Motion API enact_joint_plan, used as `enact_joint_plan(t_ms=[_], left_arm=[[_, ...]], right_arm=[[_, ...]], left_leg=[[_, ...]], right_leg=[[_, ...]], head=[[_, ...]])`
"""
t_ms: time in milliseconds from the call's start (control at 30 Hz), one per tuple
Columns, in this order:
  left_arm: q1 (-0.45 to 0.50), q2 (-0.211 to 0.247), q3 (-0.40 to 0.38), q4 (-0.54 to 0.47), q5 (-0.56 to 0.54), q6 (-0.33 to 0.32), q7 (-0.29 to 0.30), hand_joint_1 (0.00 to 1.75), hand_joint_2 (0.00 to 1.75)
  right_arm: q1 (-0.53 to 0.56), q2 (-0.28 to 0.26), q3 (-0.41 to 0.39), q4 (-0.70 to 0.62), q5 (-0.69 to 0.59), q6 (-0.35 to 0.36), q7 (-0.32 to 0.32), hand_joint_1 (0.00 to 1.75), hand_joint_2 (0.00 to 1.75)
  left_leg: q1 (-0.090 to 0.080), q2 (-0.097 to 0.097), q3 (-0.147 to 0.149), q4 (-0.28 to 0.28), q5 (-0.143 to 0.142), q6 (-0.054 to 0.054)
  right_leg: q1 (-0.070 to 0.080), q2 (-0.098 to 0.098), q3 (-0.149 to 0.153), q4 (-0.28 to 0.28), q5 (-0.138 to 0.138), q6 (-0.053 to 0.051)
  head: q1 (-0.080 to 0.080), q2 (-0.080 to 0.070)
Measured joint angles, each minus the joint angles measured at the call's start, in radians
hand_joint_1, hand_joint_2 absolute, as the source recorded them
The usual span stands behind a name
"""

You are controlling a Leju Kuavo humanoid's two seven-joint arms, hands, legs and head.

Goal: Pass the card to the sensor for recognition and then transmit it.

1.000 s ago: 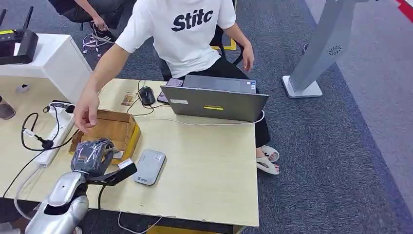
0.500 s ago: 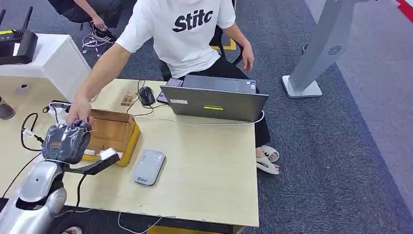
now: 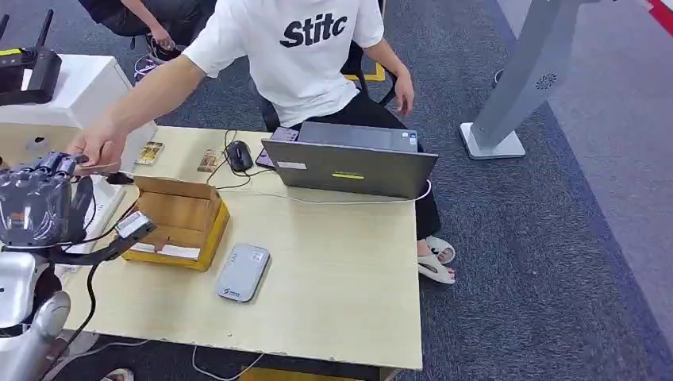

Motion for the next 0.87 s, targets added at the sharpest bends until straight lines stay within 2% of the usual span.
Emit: enact_joint_plan(t_ms=[200,267,333,400,567,633,733,833,867], left_arm=[[0.052,-0.045,0.048,-0.026,0.044,0.137,0.002,0.00,1.75],[0.091,-0.068,0.076,-0.058,0.169,0.214,-0.067,0.00,1.75],[0.144,-0.103,0.110,-0.100,0.322,0.253,-0.163,0.00,1.75],[0.213,-0.147,0.140,-0.159,0.486,0.225,-0.270,0.00,1.75],[0.437,-0.271,0.228,-0.300,0.625,0.259,-0.461,0.00,1.75],[0.512,-0.341,0.274,-0.341,0.684,0.251,-0.534,0.00,1.75],[0.585,-0.448,0.361,-0.375,0.732,0.187,-0.590,0.00,1.75],[0.609,-0.576,0.476,-0.377,0.776,0.061,-0.650,0.00,1.75],[0.608,-0.614,0.520,-0.372,0.777,0.046,-0.649,0.00,1.75]], right_arm=[[-0.002,0.000,-0.007,0.000,-0.001,-0.005,-0.002,0.00,1.75],[-0.001,0.002,-0.011,0.000,-0.005,-0.014,-0.002,0.00,1.75],[0.000,0.005,-0.021,0.000,-0.012,-0.017,-0.004,0.00,1.75],[0.003,0.009,-0.035,0.000,-0.026,-0.023,-0.007,0.00,1.75],[0.012,0.019,-0.076,0.000,-0.054,-0.046,-0.017,0.00,1.75],[0.016,0.023,-0.090,0.000,-0.056,-0.055,-0.017,0.00,1.75],[0.019,0.029,-0.113,-0.001,-0.061,-0.066,-0.018,0.00,1.75],[0.022,0.042,-0.139,-0.005,-0.070,-0.085,-0.032,0.00,1.75],[0.022,0.046,-0.147,-0.006,-0.073,-0.090,-0.040,0.00,1.75]], left_leg=[[0.000,0.001,0.000,0.000,0.000,0.000],[0.000,0.001,0.000,0.000,0.000,0.000],[0.000,0.001,0.000,0.000,0.000,0.000],[0.000,0.001,0.000,0.000,-0.001,0.000],[-0.001,0.003,-0.001,0.000,-0.003,0.002],[-0.001,0.002,-0.001,0.000,-0.003,0.002],[-0.001,0.001,-0.001,0.000,-0.003,0.002],[-0.001,0.001,-0.001,0.000,-0.003,0.003],[-0.001,0.001,-0.001,0.000,-0.003,0.003]], right_leg=[[0.000,0.000,0.000,0.000,0.000,0.000],[0.000,0.000,0.000,0.000,0.000,0.000],[0.000,0.001,0.000,0.000,0.000,0.000],[0.000,0.001,0.000,0.000,0.000,0.000],[-0.001,0.002,-0.001,-0.001,-0.002,0.001],[-0.001,0.001,-0.001,-0.002,-0.002,0.001],[-0.001,0.000,-0.001,-0.002,-0.002,0.002],[-0.001,-0.001,-0.001,-0.002,-0.002,0.002],[-0.001,-0.001,0.000,-0.002,-0.002,0.002]], head=[[0.000,0.000],[0.000,0.000],[0.000,0.000],[0.000,0.000],[0.000,0.000],[0.000,0.000],[0.000,0.000],[0.000,0.000],[0.001,0.000]])
